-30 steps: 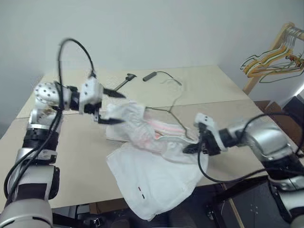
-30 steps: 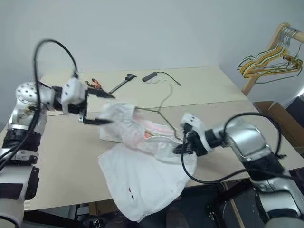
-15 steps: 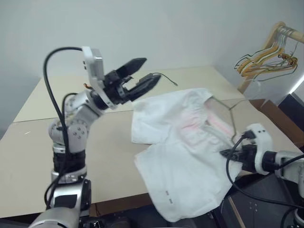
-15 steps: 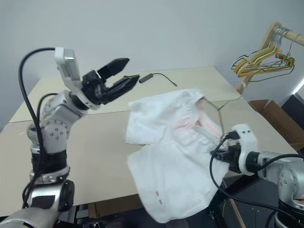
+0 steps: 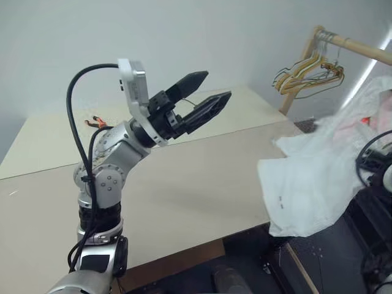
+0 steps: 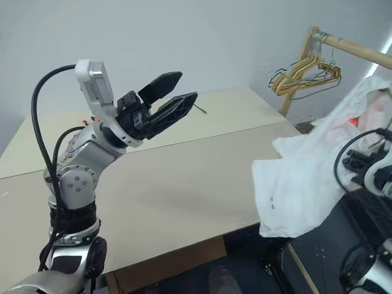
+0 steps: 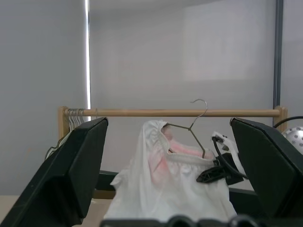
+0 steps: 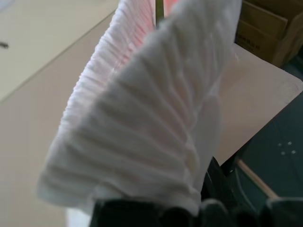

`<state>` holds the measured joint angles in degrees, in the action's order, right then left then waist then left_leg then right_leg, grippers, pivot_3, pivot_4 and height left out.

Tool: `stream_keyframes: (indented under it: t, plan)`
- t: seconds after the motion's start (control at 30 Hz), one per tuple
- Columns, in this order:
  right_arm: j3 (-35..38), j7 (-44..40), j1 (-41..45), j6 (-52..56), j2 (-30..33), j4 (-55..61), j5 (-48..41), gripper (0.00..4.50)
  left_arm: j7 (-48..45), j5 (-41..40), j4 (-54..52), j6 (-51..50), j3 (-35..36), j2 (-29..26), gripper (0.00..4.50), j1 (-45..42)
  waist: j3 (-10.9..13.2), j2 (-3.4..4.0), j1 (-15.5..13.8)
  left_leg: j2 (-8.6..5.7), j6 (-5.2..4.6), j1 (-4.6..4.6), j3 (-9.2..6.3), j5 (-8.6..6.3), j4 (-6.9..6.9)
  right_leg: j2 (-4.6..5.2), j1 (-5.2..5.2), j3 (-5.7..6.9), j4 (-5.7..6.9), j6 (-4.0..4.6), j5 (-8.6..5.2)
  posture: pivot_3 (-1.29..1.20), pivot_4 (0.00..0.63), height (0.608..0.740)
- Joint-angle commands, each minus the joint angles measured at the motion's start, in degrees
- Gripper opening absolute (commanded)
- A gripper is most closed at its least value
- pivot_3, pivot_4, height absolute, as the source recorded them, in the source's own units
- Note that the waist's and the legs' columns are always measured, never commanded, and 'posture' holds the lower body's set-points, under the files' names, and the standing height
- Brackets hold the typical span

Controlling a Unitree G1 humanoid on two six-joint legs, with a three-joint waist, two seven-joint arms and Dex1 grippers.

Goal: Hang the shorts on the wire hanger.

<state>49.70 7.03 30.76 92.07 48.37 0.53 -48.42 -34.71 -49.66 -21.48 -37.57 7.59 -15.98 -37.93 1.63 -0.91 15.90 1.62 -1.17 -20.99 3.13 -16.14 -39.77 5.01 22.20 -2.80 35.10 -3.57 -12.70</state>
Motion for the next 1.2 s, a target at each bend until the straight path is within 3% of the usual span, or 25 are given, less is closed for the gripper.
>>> stream_keyframes:
  t: [0.03, 0.2, 0.37, 0.73, 0.97, 1.2]
  plan:
    - [1.58, 7.96, 4.84, 0.43, 4.16, -8.36, -6.62, 0.0, -0.26, -0.86, -1.3, 1.01, 0.3, -0.85, 4.49, 0.24, -0.01, 0.01, 0.37, 0.0, -0.01, -0.01, 0.0, -0.01, 0.04, 0.0, -0.01, 0.0, -0.05, 0.0, 0.0, -0.28, 0.0, 0.74]
    - [2.43, 14.87, 11.43, 0.43, 8.46, -20.13, -6.01, 0.0, -0.6, -0.73, -1.66, 1.33, 0.03, -1.35, 4.49, 0.45, 0.0, 0.01, 0.62, -0.04, -0.25, -0.05, 0.11, -0.15, 0.04, 0.01, 0.0, -0.15, -0.22, -0.05, 0.04, -0.27, 0.0, 0.74]
    - [4.33, 16.6, 15.59, 0.43, 10.72, -27.38, -0.65, 0.0, -0.92, -0.46, -1.88, 1.68, -0.15, -1.63, 4.49, 0.69, 0.0, 0.0, 0.28, -0.06, -0.28, -0.07, 0.16, -0.17, 0.07, 0.02, 0.01, -0.21, -0.31, -0.28, -0.07, -0.26, 0.0, 0.74]
    - [5.76, 10.34, 18.08, -5.19, 14.84, -37.82, 13.0, 0.0, 0.44, -1.68, -5.04, 1.15, -0.16, -2.02, 4.49, 3.32, 0.03, 0.04, -0.9, -0.07, -0.29, -0.04, 0.28, -0.18, 0.1, -0.03, 0.01, -0.43, -0.41, -0.27, -0.24, -0.25, 0.0, 0.74]
    - [2.55, 7.88, 15.27, -7.18, 12.03, -34.11, 18.77, 0.0, 0.78, -2.94, -6.09, 1.05, -0.46, -2.19, 4.49, 3.75, 0.02, 0.05, -0.86, -0.11, -0.32, -0.06, 0.37, -0.2, 0.12, -0.08, 0.0, -0.67, -0.63, -0.34, -0.2, -0.24, 0.0, 0.74]
    - [0.21, 5.9, 14.65, -8.0, 9.77, -28.15, 22.94, 2.11, 0.61, -4.63, -6.64, 0.11, -0.43, -3.19, 4.5, 3.73, 0.01, 0.09, -0.9, -0.16, -0.36, -0.06, 0.41, -0.22, 0.12, -0.1, 0.0, -0.82, -0.69, -0.54, -0.09, -0.23, 0.0, 0.74]
